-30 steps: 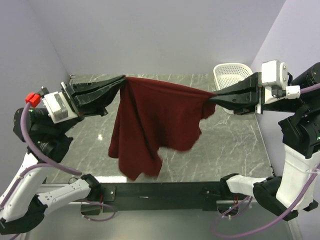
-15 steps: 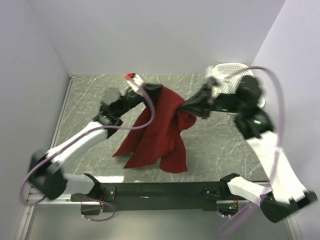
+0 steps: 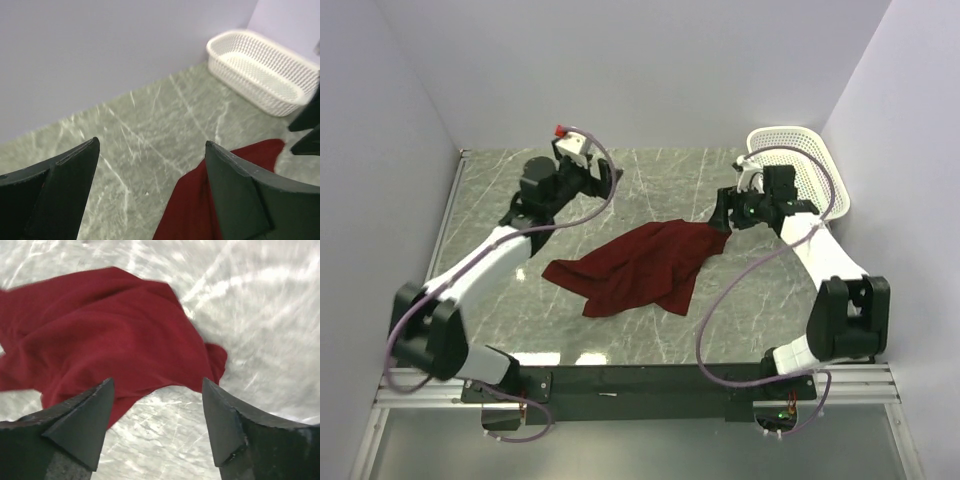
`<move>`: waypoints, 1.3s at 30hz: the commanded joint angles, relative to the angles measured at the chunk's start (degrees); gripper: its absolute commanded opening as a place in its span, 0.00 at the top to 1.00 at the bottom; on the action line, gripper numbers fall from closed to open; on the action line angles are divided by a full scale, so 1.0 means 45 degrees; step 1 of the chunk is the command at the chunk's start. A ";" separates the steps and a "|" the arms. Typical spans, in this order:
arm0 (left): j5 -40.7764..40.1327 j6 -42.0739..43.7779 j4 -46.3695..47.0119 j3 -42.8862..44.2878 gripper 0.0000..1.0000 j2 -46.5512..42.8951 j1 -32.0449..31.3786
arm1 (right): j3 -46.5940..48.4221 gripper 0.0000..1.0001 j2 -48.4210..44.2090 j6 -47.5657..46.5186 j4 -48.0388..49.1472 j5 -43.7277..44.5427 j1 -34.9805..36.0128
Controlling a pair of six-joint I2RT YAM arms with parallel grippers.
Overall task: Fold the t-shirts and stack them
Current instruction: Flatten the tshirt out
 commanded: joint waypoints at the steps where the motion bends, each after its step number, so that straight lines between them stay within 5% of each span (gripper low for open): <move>1: 0.0691 0.0717 -0.2337 0.0268 0.09 -0.2242 -0.0060 | 0.0443 0.21 -0.1925 -0.3237 -0.0087 -0.0250 0.0499; 4: 0.0071 0.1049 -0.3493 -0.1444 0.08 -0.4372 -0.0060 | 0.0540 0.17 -0.2455 -0.7288 -0.1411 -0.2676 0.0655; 6: -0.0360 0.1206 -0.3631 -0.2465 0.07 -0.5583 -0.0060 | 0.1064 0.17 -0.2301 -1.1237 -0.5677 -0.4482 0.1140; 7: -0.0498 0.1206 -0.3670 -0.3359 0.06 -0.6788 -0.0060 | 0.1145 0.16 -0.1991 -1.4815 -0.7163 -0.5225 0.1453; 9: -0.0811 0.1206 -0.3768 -0.4165 0.05 -0.8391 -0.0060 | 0.0836 0.16 -0.1676 -1.6313 -0.8994 -0.5116 0.2949; 14: -0.1726 0.1187 -0.4334 -0.5847 0.03 -1.0567 -0.0060 | -0.1350 0.16 -0.2416 -1.2670 -0.3719 -0.1787 0.6432; 20: -0.3232 0.1206 -0.5487 -0.6687 0.01 -1.2208 -0.0060 | -0.1571 0.19 -0.1287 -1.0438 -0.1165 0.1990 0.9793; 26: -0.3975 0.1557 -0.5234 -0.7235 0.01 -1.3459 -0.0060 | -0.0808 0.39 0.0804 -1.0164 -0.1065 0.4161 1.0772; 34: -0.3703 0.1656 -0.4960 -0.7353 0.01 -1.3773 -0.0060 | -0.0749 0.41 0.1430 -1.0359 -0.1319 0.4571 1.1241; 37: -0.3721 0.1656 -0.4960 -0.7333 0.01 -1.3792 -0.0060 | -0.0496 0.51 0.2034 -1.0165 -0.1260 0.4826 1.1281; 39: -0.3722 0.1655 -0.4999 -0.7333 0.01 -1.3889 -0.0060 | -0.0008 0.67 0.2424 -0.9932 -0.1455 0.4943 1.1261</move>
